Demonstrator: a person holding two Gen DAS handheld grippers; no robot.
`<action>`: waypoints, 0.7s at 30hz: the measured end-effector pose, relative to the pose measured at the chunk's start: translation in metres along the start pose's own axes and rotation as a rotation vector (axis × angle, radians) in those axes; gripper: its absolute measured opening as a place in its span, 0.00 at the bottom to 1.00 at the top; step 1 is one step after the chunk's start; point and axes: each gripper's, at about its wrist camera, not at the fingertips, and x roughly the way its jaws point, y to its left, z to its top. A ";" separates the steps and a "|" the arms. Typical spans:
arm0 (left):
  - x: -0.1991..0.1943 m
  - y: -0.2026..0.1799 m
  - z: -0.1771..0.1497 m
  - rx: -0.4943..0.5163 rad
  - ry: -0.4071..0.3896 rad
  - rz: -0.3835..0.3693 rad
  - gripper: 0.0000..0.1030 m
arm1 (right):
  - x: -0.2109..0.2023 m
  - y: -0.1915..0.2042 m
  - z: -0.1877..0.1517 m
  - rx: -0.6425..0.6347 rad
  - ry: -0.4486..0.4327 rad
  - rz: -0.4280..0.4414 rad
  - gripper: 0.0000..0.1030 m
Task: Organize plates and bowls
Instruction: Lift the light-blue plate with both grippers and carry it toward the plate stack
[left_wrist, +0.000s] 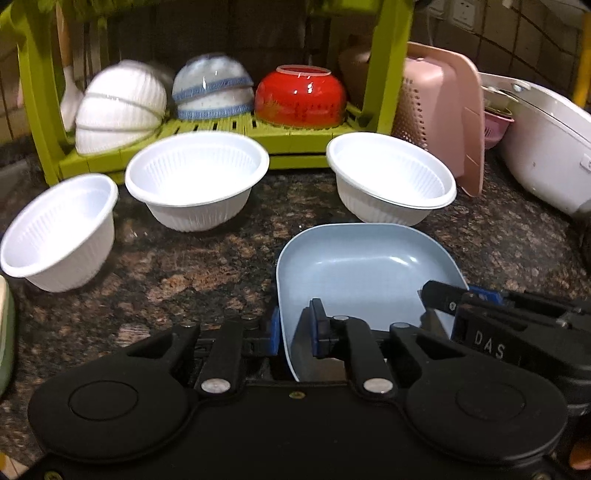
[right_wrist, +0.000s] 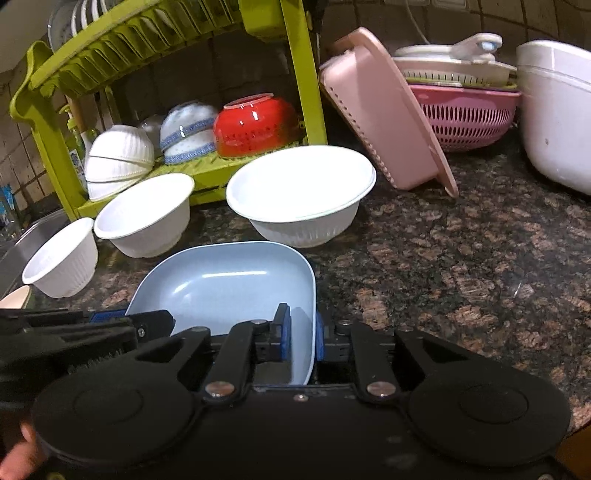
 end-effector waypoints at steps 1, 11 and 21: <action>-0.003 0.000 -0.002 0.000 -0.008 0.003 0.20 | -0.003 0.000 0.000 -0.003 -0.007 0.002 0.15; -0.028 0.012 -0.009 -0.077 -0.034 0.017 0.20 | -0.028 0.008 0.000 -0.034 -0.046 0.058 0.14; -0.065 0.050 -0.006 -0.133 -0.081 0.107 0.20 | -0.040 0.059 0.014 -0.062 -0.089 0.157 0.14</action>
